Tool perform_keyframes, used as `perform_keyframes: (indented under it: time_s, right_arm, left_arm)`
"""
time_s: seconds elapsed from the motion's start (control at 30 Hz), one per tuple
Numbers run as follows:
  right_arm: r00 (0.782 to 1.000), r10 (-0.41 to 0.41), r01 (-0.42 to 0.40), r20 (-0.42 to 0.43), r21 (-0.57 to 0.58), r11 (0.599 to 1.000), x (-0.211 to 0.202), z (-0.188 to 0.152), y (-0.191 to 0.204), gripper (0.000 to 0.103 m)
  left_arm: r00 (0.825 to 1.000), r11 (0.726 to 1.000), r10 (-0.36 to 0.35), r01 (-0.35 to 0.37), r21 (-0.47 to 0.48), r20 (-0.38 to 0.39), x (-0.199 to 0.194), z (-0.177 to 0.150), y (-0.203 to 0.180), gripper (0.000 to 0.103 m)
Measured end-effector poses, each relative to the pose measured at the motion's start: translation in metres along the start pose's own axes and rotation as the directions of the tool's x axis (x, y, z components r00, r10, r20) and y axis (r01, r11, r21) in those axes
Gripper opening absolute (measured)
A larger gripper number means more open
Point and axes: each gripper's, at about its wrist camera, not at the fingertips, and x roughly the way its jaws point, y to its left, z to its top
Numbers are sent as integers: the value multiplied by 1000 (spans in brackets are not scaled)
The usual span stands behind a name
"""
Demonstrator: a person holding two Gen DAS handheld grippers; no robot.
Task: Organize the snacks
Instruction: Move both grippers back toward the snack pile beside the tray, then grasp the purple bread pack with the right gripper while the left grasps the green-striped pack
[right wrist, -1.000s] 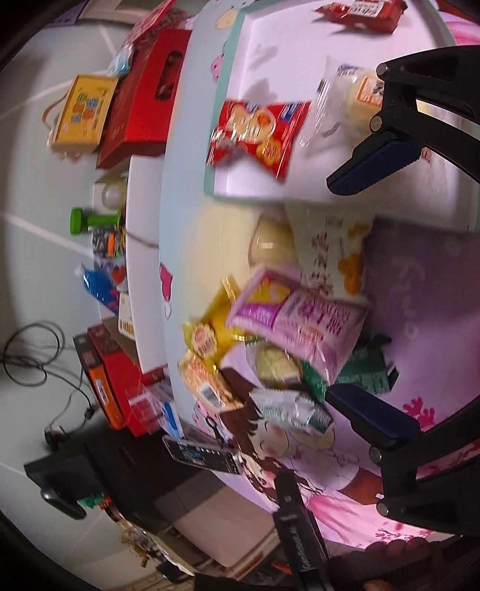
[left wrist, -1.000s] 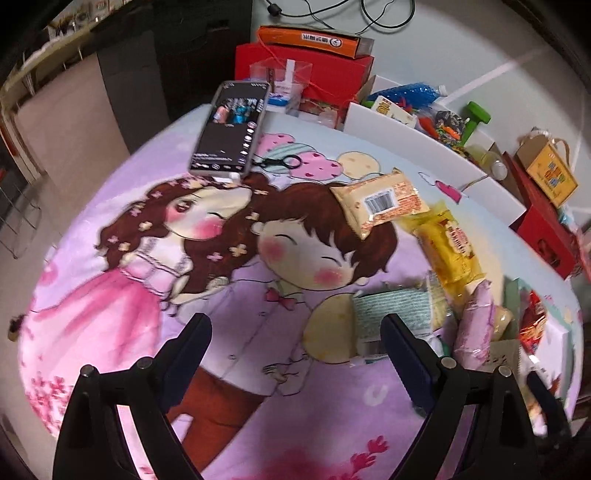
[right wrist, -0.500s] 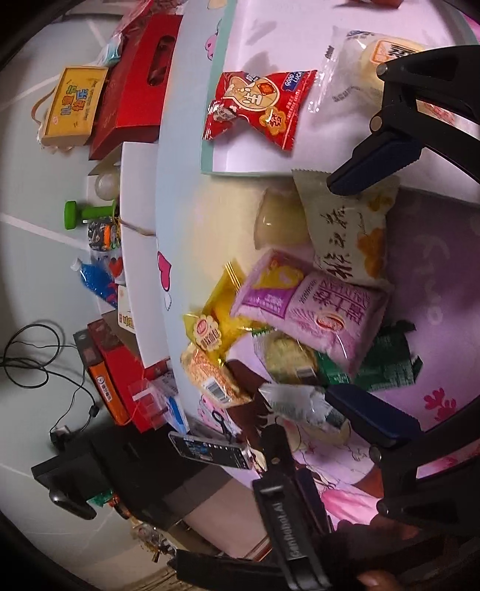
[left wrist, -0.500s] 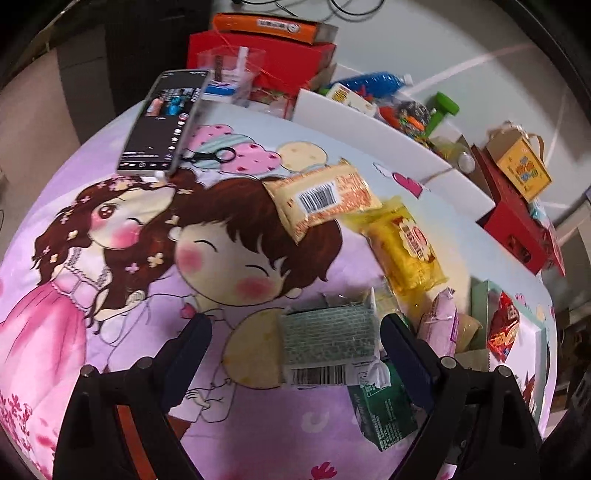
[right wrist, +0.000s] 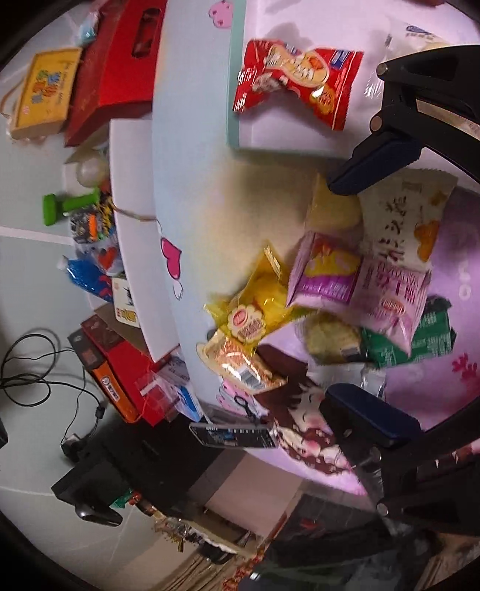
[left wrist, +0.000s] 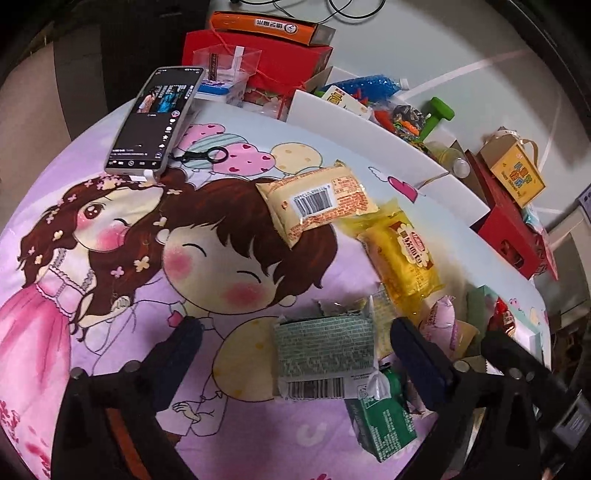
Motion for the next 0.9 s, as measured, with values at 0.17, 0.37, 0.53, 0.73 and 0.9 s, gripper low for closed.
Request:
perform_keyframes:
  time_s: [0.17, 0.37, 0.53, 0.73, 0.9]
  right_arm:
    - [989, 43, -44, -141, -5, 999, 15, 5, 7, 103]
    - [976, -1, 6, -218, 23, 1000, 28, 3, 0, 100]
    - [969, -27, 30, -247, 7, 1000, 38, 3, 0, 75]
    - [961, -48, 50, -274, -1, 999, 50, 3, -1, 58]
    - [958, -72, 71, -277, -13, 997, 56, 1, 0, 56]
  left_arm:
    - [999, 999, 15, -14, 35, -39, 6, -1, -7, 102]
    - [997, 999, 28, -26, 39, -77, 13, -4, -8, 102]
    - [995, 997, 59, -54, 58, -82, 15, -4, -11, 100]
    - [994, 998, 41, -35, 54, -104, 20, -5, -12, 86]
    - [991, 998, 25, -18, 58, -129, 26, -8, -14, 72]
